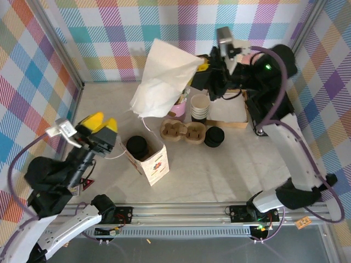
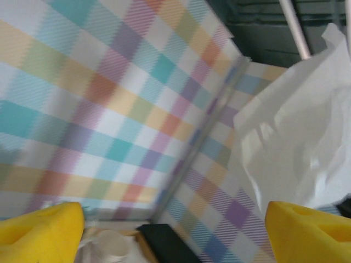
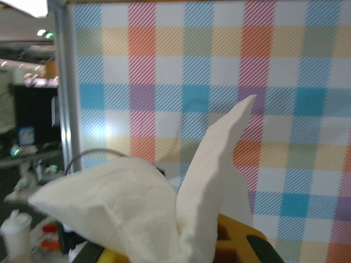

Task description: Pack the takeout coffee

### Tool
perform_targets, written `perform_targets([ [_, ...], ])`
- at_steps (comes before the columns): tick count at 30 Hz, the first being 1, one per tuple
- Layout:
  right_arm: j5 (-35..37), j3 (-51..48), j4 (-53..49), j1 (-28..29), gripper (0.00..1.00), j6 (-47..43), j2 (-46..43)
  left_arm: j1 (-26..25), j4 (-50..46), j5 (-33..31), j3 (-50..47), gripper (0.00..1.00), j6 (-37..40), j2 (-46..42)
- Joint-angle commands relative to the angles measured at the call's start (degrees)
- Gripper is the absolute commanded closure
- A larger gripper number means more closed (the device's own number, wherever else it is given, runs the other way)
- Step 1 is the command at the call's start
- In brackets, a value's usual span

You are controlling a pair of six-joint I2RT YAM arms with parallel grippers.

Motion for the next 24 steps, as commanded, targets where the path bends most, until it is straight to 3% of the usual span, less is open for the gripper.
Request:
perform_targets([
  [1,-12.91,4.96,-6.82,0.00,1.00,-5.76,4.93,0.38,-14.66,-8.06,4.18,0.15,5.82,-1.22],
  [8,-18.39,7.50,-15.66,3.36,1.00,-13.58,12.24,0.39,-21.31,-7.64,8.84,0.18,6.27,-1.22],
  [13,-18.63,13.06,-29.23,6.97,1.00,-24.26,17.88,0.45,-21.08,-6.43,9.34,0.18,6.02,-0.46],
  [18,-15.50,15.02,-39.02,9.94,1.00,-33.82,21.79,0.39,-21.35,-4.62,10.29,0.19,5.86,1.16],
  [24,-10.91,13.57,-42.59,11.12,1.00,-38.95,23.62,0.47,-21.43,-3.20,10.36,0.19,5.40,1.62],
])
